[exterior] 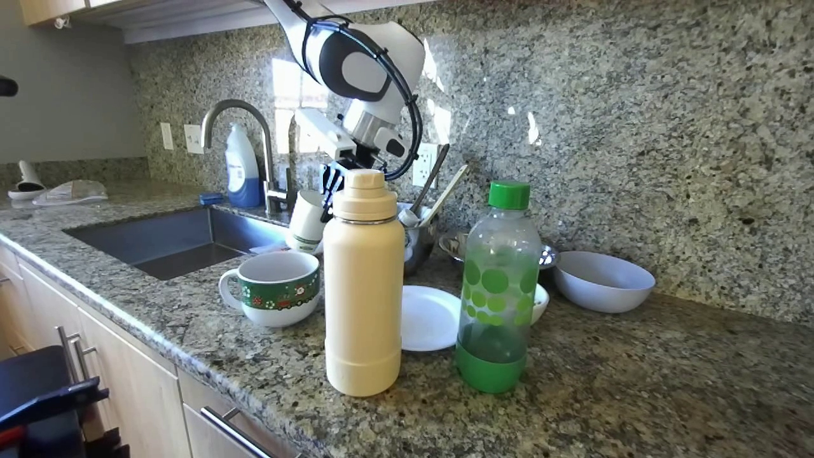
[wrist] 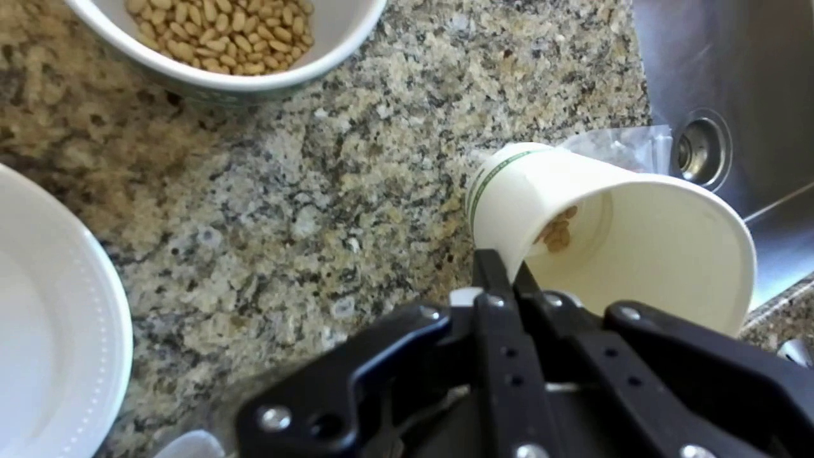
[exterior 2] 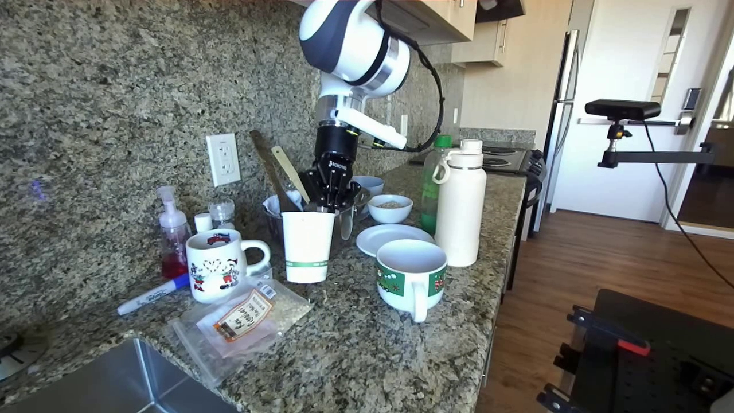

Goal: Pour the contents of the cup in the small white bowl

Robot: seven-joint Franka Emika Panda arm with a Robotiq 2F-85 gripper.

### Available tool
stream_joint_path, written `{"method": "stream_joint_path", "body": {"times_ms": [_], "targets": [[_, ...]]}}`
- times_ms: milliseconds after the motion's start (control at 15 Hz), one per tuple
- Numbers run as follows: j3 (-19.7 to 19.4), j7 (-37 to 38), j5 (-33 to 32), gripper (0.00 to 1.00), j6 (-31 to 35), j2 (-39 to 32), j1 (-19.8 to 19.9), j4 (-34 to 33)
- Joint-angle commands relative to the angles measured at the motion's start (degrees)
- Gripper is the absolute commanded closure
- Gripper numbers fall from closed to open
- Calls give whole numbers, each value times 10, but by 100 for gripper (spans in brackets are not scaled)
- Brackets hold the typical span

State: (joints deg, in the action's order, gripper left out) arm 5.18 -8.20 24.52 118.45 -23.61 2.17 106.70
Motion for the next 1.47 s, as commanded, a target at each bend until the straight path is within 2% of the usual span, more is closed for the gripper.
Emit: {"method": "stream_joint_path", "body": {"times_ms": [0, 333, 867, 1133, 1200, 1267, 1400], "targets": [[-6, 40, -33, 99, 0, 13, -19, 29], [-12, 93, -83, 99, 34, 20, -43, 51], [-27, 191, -142, 99, 180, 43, -72, 114], [-38, 248, -179, 99, 216, 59, -90, 142], [-40, 262, -189, 72, 221, 63, -94, 149], [-42, 273, -198, 71, 222, 66, -96, 153], [-44, 288, -209, 58, 219, 69, -100, 157]]}}
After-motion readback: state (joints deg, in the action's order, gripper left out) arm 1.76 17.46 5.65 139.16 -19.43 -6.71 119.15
